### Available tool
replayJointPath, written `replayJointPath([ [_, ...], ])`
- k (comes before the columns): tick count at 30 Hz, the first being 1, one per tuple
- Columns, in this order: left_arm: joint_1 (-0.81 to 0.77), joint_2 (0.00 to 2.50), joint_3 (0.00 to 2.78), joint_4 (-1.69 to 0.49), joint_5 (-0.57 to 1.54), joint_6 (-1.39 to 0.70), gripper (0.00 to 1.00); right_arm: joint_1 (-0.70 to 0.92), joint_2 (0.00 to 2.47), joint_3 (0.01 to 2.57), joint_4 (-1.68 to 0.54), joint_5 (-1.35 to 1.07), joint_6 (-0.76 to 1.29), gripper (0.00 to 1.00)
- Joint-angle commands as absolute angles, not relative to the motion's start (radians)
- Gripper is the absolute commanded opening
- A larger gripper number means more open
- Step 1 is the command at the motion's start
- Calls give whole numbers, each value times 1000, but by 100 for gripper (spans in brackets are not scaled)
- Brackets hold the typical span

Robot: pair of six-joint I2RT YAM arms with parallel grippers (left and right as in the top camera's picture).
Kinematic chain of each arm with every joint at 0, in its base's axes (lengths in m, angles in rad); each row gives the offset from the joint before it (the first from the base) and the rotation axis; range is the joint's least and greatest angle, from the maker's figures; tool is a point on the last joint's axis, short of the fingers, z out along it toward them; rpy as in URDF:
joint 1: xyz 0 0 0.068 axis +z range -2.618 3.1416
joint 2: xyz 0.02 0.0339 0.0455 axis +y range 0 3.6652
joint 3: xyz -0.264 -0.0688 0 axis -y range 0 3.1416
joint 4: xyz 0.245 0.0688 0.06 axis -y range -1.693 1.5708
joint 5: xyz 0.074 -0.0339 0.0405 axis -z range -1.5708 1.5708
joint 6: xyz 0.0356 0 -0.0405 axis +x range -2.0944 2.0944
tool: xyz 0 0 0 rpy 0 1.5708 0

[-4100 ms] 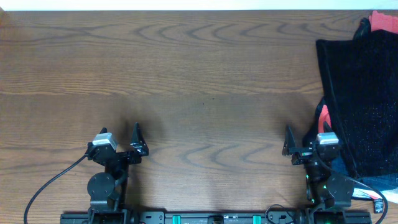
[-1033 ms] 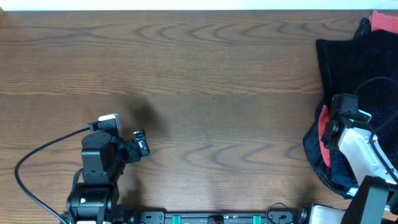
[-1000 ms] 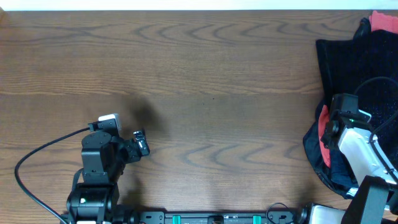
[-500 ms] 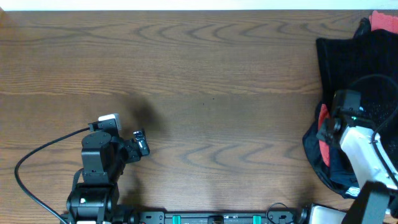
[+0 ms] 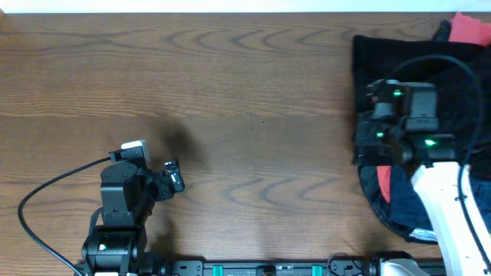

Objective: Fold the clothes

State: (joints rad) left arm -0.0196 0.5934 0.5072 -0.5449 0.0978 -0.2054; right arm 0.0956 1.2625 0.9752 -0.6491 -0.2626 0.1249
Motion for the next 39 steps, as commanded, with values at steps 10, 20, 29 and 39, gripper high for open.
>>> replayJointPath([
  [10,-17,593,526,-545,97,-199,98,488,1378,978,-221,-550,266,2],
  [20,-17,593,526,-529,113,-226,98,422,1401,980,-474,-54,289,69],
  [29,-21,649,522,-441,334,-399,98,112,1300,980,-683,38,310,76],
  [39,-199,1029,522,-324,524,-461,98,-136,1262,980,-833,38,306,87],
])
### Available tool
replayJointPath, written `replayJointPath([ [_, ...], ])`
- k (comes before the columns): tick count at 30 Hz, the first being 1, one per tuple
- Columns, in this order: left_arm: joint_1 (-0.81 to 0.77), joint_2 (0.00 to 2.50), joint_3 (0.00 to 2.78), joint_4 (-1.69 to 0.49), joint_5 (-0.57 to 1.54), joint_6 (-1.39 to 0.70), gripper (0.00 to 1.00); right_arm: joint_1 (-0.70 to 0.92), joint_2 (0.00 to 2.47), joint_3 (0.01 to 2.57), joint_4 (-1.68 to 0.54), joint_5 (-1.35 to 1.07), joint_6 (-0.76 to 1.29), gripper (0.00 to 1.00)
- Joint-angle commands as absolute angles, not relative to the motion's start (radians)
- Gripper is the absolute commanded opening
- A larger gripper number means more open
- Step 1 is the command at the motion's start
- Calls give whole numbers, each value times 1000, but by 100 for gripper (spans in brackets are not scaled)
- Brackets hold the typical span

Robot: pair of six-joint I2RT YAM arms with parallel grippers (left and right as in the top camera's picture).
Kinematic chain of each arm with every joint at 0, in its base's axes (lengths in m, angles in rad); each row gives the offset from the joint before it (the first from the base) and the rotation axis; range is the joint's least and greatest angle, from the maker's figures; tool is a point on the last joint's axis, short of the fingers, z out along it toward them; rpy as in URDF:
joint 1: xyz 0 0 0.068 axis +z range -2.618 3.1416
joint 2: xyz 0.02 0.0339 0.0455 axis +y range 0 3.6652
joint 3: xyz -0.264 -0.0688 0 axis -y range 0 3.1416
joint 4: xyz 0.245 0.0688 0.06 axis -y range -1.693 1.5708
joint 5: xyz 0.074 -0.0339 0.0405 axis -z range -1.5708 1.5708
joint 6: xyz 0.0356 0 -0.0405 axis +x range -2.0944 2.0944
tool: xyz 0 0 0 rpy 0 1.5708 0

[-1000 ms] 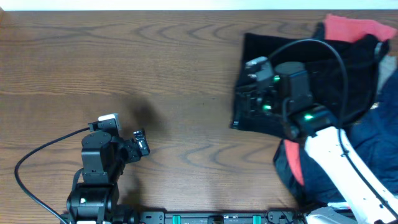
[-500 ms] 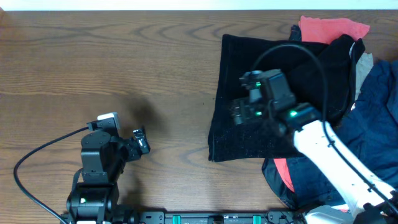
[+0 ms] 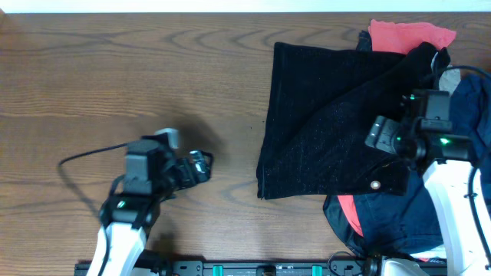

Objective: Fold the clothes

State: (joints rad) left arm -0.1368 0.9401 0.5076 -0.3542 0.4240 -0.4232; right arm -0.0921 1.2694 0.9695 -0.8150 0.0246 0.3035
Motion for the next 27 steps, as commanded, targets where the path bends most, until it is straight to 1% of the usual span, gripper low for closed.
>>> replayJointPath([
  [1,-228,1069,522,-302,537,-472,98,-147,1262,980,-842,38,306,87],
  [7,-438,1289,522,-144,578,-548,96,-193,1262,980,-874,38,306,87],
  [12,-586,1402,522,9,575,-552,95,-205,1262,980,-880,59,306,87],
  [13,-606,1420,522,44,565,-552,92,-205,1262,980,-884,72,306,87],
  [14,-626,1439,522,80,545,-552,87,-205,1262,979,-892,86,306,87],
  [16,-656,1470,522,132,493,-552,74,-205,1262,979,-905,110,307,87],
  [18,-678,1500,522,170,456,-552,66,-205,1262,979,-919,133,307,87],
  [19,-685,1513,522,186,455,-552,60,-205,1262,979,-927,148,308,87],
  [20,-692,1524,522,200,457,-553,50,-205,1262,979,-940,172,321,87],
  [22,-697,1532,522,205,459,-553,12,-210,1262,979,-983,249,396,87],
  [23,-697,1531,522,204,466,-553,6,-217,1262,976,-1003,291,453,88],
  [24,-697,1525,522,205,484,-554,6,-225,1262,970,-1007,311,487,85],
  [25,-693,1517,523,208,497,-555,6,-235,1262,957,-997,310,498,79],
  [27,-680,1488,525,213,524,-555,6,-248,1263,928,-972,302,496,74],
])
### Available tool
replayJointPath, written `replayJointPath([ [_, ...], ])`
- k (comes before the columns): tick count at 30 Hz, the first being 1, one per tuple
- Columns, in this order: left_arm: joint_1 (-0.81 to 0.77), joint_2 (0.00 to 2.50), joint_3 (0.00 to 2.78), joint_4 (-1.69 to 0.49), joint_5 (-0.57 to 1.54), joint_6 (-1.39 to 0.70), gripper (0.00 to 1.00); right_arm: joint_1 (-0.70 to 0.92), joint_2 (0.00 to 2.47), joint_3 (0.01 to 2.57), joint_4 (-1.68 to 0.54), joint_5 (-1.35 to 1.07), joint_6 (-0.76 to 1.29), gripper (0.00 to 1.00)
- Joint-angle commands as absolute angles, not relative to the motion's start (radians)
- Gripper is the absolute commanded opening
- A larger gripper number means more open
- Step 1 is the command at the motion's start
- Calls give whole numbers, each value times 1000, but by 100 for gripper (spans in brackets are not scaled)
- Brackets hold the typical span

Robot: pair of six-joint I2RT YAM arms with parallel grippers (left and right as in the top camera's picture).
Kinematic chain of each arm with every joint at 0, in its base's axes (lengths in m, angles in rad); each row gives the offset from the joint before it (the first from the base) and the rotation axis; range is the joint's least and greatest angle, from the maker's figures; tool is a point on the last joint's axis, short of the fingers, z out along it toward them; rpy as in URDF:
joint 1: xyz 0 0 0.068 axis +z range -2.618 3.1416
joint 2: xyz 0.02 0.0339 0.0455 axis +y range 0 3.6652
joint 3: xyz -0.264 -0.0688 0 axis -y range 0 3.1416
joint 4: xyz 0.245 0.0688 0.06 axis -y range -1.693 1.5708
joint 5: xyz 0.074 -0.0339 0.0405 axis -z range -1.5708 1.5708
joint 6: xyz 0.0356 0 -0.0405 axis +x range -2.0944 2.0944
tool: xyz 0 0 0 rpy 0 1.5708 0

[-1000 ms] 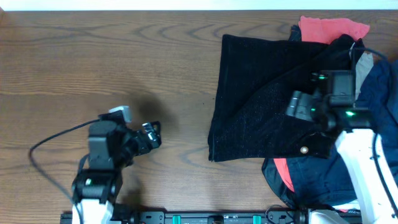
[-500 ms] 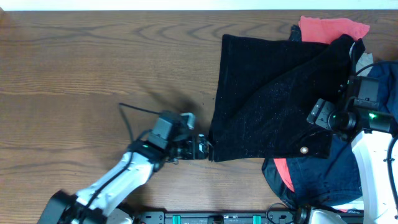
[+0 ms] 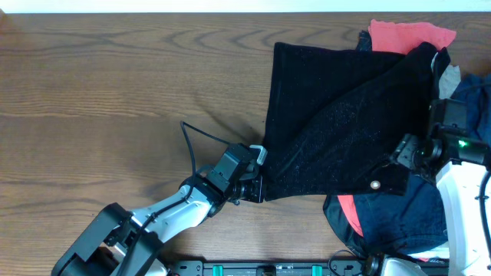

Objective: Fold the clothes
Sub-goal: 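Pull the cardigan edge left with the left gripper, spreading it on the table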

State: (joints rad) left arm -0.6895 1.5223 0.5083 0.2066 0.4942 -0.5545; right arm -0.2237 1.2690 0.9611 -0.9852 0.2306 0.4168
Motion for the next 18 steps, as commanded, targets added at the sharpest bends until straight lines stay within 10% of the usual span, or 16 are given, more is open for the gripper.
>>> replayJointPath([
  [1,-669,1468,529,212,536,-555,6,-254,1263,910,-960,303,496,72],
  [18,19,1139,607,0,576,-456,6,-360,1273,502,-513,242,463,43],
])
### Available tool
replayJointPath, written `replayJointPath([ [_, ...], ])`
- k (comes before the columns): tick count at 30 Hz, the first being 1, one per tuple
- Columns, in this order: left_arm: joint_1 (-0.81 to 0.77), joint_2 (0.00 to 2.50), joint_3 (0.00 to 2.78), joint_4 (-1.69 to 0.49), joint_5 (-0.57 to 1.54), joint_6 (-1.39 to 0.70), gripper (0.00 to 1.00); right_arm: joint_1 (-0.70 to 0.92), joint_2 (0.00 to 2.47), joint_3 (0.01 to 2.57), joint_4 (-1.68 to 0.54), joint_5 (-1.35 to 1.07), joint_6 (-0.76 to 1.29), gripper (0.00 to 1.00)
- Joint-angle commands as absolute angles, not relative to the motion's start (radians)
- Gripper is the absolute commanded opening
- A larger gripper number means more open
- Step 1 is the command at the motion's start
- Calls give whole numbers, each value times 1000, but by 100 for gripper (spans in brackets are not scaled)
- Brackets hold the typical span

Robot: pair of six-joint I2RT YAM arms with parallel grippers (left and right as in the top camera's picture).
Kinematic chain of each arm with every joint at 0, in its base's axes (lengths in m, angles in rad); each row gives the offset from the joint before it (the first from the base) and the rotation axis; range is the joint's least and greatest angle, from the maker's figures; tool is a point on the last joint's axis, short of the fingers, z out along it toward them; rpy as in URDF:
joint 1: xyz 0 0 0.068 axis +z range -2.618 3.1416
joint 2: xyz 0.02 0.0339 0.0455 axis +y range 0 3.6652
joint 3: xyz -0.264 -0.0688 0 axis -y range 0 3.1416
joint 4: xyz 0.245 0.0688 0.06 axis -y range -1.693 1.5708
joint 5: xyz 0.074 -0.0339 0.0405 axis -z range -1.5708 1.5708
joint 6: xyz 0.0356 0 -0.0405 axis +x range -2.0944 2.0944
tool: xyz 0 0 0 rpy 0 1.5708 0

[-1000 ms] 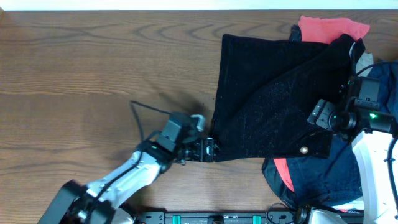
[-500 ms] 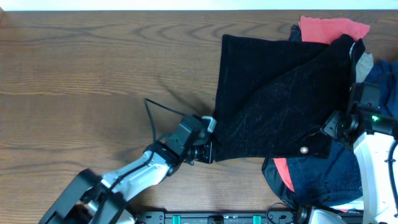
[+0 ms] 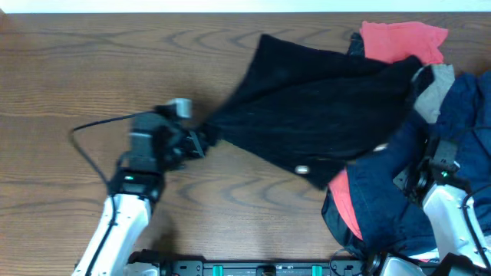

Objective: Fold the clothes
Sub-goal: 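Pull the cardigan edge left with the left gripper, spreading it on the table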

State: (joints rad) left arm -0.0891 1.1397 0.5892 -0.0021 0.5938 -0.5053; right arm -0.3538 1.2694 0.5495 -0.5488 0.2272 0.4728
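Note:
A black garment [image 3: 322, 107] lies stretched across the table from its left corner to the pile at the right, with a light button [image 3: 301, 170] at its near edge. My left gripper [image 3: 202, 141] is shut on the left corner of that garment. My right gripper [image 3: 411, 179] hovers over the navy clothes [image 3: 460, 123] at the right. Its fingers look spread and hold nothing, apart from the black garment.
A coral garment [image 3: 403, 37] lies at the back right, and another coral piece [image 3: 347, 207] shows under the navy cloth. A grey scrap [image 3: 434, 83] sits on the pile. Bare wooden table [image 3: 92, 61] fills the left half.
My left gripper, then at the black garment's near left corner, now grips it farther left and back, and the garment is pulled out to the left. My right gripper has moved back towards the near right.
At first the right gripper was on the dark pile at the right and the left one rested idle. Then the black garment lay spread mid-table with the right gripper at its waistband. The left gripper then reached its corner and now holds it, drawn leftward.

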Motion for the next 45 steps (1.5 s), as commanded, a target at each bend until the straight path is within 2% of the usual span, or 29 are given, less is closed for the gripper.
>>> replayJointPath([
  [1,65,1146,607,1,576,-448,6,-363,1280,484,-495,266,463,41],
  [8,275,1196,609,17,550,-389,6,-482,1336,479,-448,315,464,38],
  [10,304,1209,610,16,550,-389,7,-529,1335,499,-448,271,463,40],
  [11,310,1213,610,10,551,-390,12,-548,1335,510,-449,257,462,43],
  [12,311,1214,610,-2,551,-398,37,-568,1335,524,-449,234,453,44],
  [13,310,1214,610,-27,576,-402,70,-583,1335,542,-448,186,434,44],
  [14,308,1214,610,-58,619,-403,98,-591,1335,560,-449,124,403,45],
  [20,233,1214,610,-377,739,-432,98,-565,1335,680,-463,-279,205,47],
  [25,103,1214,600,-537,741,-431,98,-479,1335,752,-471,-395,132,48],
  [29,-24,1220,577,-506,728,-432,98,-415,1342,753,-464,-393,89,47],
  [33,-155,1258,573,-453,657,-520,98,-364,1368,751,-475,-393,-2,46],
  [43,-440,1481,573,-154,654,-794,98,-300,1424,737,-482,-363,-17,44],
  [44,-466,1504,573,-118,654,-820,98,-300,1425,737,-482,-363,-17,44],
  [45,-488,1522,573,-92,654,-841,92,-300,1425,737,-482,-362,-17,44],
])
